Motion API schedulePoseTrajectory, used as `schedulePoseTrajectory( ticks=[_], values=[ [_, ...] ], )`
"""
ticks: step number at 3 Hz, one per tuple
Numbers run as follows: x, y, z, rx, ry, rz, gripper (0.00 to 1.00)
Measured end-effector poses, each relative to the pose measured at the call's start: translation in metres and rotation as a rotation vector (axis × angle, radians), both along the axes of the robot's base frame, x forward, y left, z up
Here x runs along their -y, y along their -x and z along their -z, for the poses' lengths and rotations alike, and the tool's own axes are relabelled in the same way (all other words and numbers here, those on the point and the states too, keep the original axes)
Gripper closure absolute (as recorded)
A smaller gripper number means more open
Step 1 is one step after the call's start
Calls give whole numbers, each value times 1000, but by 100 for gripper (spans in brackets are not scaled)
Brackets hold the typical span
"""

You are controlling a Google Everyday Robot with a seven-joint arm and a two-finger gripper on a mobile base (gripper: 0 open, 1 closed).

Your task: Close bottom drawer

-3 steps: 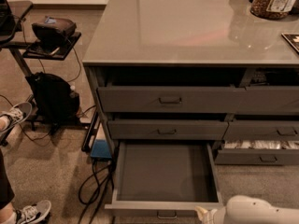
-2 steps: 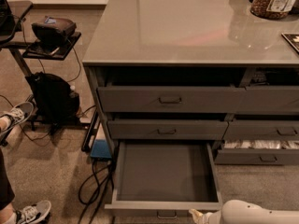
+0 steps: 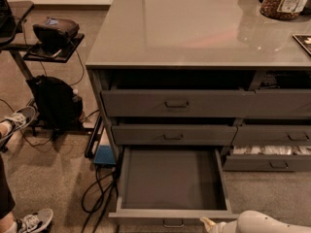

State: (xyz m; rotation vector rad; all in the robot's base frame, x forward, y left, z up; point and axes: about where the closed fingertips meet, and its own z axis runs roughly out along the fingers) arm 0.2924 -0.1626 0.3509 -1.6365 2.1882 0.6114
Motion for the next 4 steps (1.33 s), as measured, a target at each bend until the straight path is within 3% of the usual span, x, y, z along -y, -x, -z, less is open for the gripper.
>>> schedulePoseTrajectory(
  ticks=[1, 2, 3, 4],
  values=[
    [22, 7, 37, -8, -132, 69, 0],
    [44, 2, 62, 3, -226, 77, 0],
    [76, -26, 104, 11, -304, 101, 0],
    [76, -26, 104, 12, -304, 101, 0]
  ],
)
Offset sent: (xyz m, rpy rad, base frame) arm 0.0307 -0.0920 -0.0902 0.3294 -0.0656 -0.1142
